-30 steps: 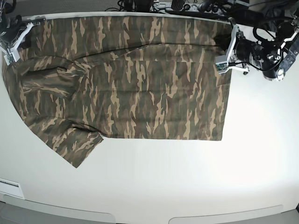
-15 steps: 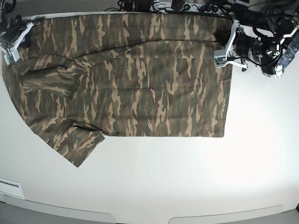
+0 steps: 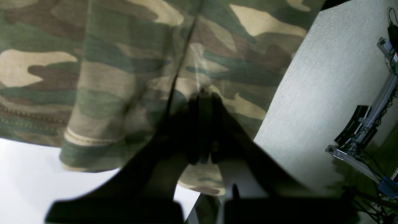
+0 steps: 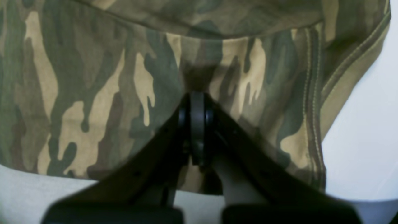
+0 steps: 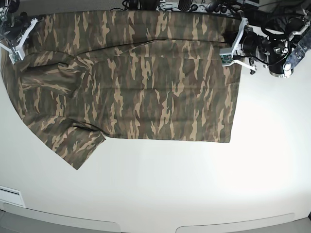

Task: Fold the T-shirt properly
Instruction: 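Drag the shirt edge with both grippers toward the robot, then release the shirt and move the left gripper to the hem corner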

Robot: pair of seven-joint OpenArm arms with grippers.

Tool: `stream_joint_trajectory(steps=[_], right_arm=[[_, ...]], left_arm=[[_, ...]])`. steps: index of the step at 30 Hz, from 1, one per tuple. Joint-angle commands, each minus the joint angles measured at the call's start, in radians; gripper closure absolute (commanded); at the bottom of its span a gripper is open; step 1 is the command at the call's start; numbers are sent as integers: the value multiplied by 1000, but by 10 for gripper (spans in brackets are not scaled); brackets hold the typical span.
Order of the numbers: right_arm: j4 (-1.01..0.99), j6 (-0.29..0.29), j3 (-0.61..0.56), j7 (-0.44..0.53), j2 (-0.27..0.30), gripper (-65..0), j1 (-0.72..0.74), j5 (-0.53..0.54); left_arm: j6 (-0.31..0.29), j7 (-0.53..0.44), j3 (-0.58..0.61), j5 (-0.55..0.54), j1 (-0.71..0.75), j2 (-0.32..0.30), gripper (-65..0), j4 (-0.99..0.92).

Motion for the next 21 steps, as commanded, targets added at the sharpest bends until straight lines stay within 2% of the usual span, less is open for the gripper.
stream_joint_trajectory(steps=[1, 12, 15, 21], right_arm=[[15, -8, 21, -42, 12, 0, -15, -18], [161, -15, 163, 1, 12, 0, -15, -10], [172, -27, 167, 16, 11, 0, -15, -10], [172, -27, 167, 31, 11, 0, -15, -10]], left_arm=[[8, 49, 2, 35, 5, -21, 0, 5], [8, 44, -8, 35, 5, -21, 0, 100], [13, -10, -52, 82, 5, -21, 0, 127], [144, -147, -240, 236, 5, -21, 0, 145]])
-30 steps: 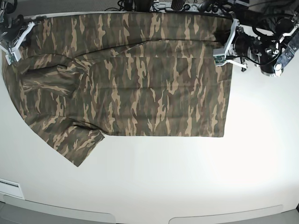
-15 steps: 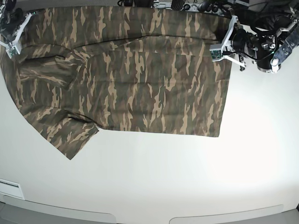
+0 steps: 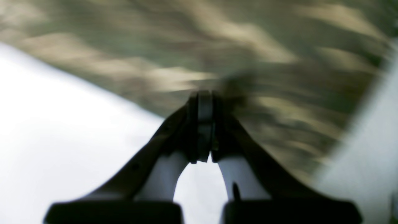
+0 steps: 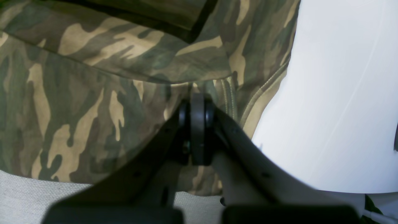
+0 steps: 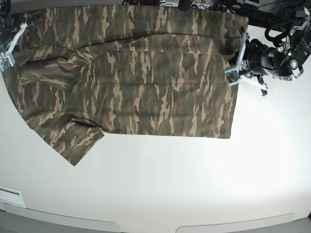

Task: Fold the T-shirt properly
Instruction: 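Release the shirt and move the left gripper to the hem corner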

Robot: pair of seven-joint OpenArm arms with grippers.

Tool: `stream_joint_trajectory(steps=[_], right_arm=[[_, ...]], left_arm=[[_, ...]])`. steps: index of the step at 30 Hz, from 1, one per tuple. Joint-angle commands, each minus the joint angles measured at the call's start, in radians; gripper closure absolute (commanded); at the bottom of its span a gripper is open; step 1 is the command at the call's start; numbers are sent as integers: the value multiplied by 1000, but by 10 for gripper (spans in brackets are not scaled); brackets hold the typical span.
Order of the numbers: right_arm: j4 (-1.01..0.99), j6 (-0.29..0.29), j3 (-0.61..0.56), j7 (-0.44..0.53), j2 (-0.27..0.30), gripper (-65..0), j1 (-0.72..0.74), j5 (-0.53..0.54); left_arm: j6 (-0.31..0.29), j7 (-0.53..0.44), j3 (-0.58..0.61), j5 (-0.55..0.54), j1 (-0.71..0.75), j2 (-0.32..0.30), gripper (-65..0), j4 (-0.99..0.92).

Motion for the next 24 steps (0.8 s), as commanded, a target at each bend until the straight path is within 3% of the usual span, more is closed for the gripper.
stream_joint_trajectory(steps=[1, 4, 9, 14, 17, 24], right_arm=[[13, -7, 13, 15, 15, 0, -5, -3], [13, -7, 13, 16, 15, 0, -5, -2], [13, -7, 13, 16, 15, 0, -5, 43], [13, -6, 13, 27, 15, 0, -5, 53], [13, -6, 13, 32, 15, 0, -5, 53], [13, -6, 13, 31, 15, 0, -5, 53]], left_arm=[[34, -44, -49, 22, -10, -19, 0, 14], [136, -144, -169, 117, -10, 5, 0, 13], [381, -215, -319, 291, -10, 102, 0, -9], [481, -312, -381, 311, -40, 182, 0, -134], [459, -313, -386, 227, -111, 237, 0, -271], [174, -312, -390, -74, -329, 356, 0, -710]])
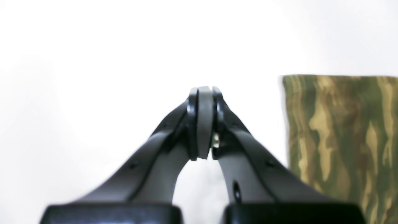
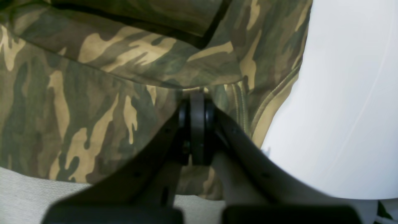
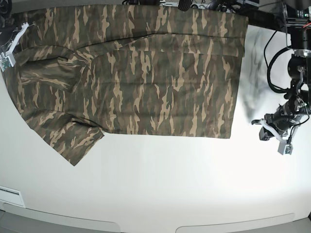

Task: Fold the T-shirt properly
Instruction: 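Release the shirt and move the left gripper to the hem corner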

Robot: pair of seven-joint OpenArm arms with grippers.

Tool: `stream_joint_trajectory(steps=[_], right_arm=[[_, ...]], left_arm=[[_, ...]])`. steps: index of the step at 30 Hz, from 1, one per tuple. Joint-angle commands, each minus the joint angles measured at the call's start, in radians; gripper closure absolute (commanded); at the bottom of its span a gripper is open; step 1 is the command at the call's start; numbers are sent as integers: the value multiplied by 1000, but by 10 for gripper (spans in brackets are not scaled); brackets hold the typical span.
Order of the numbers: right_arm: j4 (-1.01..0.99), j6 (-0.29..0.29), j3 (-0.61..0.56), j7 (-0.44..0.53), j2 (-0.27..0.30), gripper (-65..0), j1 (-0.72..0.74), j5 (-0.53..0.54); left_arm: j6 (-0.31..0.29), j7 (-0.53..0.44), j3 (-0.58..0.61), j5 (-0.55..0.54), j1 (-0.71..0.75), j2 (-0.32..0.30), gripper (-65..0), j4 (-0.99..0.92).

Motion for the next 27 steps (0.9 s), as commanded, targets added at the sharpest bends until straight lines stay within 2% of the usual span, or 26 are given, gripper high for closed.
stream_joint_trajectory(steps=[1, 5, 6, 9, 10, 12, 16, 19, 22, 27], right_arm=[[13, -6, 13, 14, 14, 0, -3, 0], [13, -6, 13, 17, 14, 0, -3, 0], [13, -6, 13, 17, 14, 0, -3, 0], [13, -6, 13, 17, 14, 0, -3, 0], [13, -6, 13, 19, 14, 0, -3, 1], [13, -6, 13, 22, 14, 0, -3, 0], [13, -7, 13, 32, 14, 0, -3, 0], [13, -7, 13, 32, 14, 0, -1, 0], [13, -11, 13, 33, 14, 0, -1, 0], [13, -18, 13, 39, 14, 0, -1, 0]], left_arm=[[-39, -24, -13, -39, -55, -12, 0, -34], [-120, -13, -12, -108, -126, 18, -9, -161], [-130, -1, -12, -113, -135, 24, -76, -169], [-132, 13, -12, -114, -142, 47, -341, -170], [-120, 14, -12, -114, -142, 56, -378, -170], [-92, 43, -11, -113, -145, 72, -382, -170], [-105, 114, -2, -139, -145, 107, -382, -170], [-103, 110, 35, -111, -145, 121, -382, -170], [-56, 103, 77, -74, -145, 132, -382, -170], [-27, 104, 115, -31, -144, 151, -382, -170]])
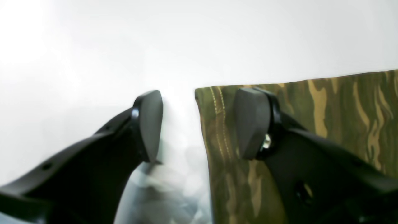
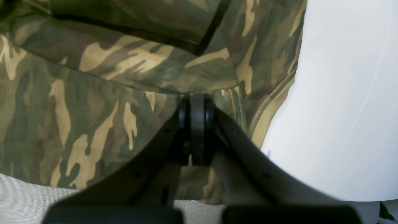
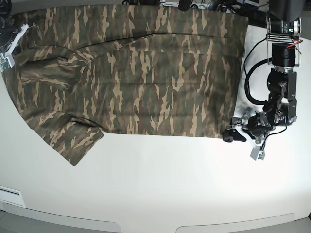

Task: Fold the T-shirt properly
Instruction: 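Release the shirt and move the left gripper to the hem corner, then grasp the hem corners with both grippers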

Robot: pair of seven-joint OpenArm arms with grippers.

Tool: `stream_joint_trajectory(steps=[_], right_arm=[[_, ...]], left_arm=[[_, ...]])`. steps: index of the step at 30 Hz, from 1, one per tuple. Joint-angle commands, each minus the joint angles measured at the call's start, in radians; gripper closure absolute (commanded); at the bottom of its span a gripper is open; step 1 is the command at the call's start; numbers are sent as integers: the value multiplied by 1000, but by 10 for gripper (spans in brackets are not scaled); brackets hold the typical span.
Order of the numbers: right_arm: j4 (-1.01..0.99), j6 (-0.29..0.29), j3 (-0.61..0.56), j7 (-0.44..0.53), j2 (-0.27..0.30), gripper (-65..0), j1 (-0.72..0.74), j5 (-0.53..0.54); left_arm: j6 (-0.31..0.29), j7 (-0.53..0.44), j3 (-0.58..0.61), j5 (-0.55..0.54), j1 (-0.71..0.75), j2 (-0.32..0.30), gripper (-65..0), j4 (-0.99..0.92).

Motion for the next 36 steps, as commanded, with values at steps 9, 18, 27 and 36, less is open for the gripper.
stream_joint_trajectory(steps=[9, 18, 27, 36], right_arm=[[13, -14, 12, 19, 17, 0, 0, 1], [13, -14, 12, 19, 17, 0, 47, 26], [13, -11, 12, 55, 17, -94, 183, 18], [-89, -45, 11, 183, 17, -407, 454, -30]], left_arm=[[-29, 129, 1, 3, 6, 60, -381, 7], [-28, 136, 1, -19, 30, 66, -128, 7], [-28, 125, 1, 12, 25, 67, 0, 8], [-28, 103, 1, 84, 25, 67, 0, 7]])
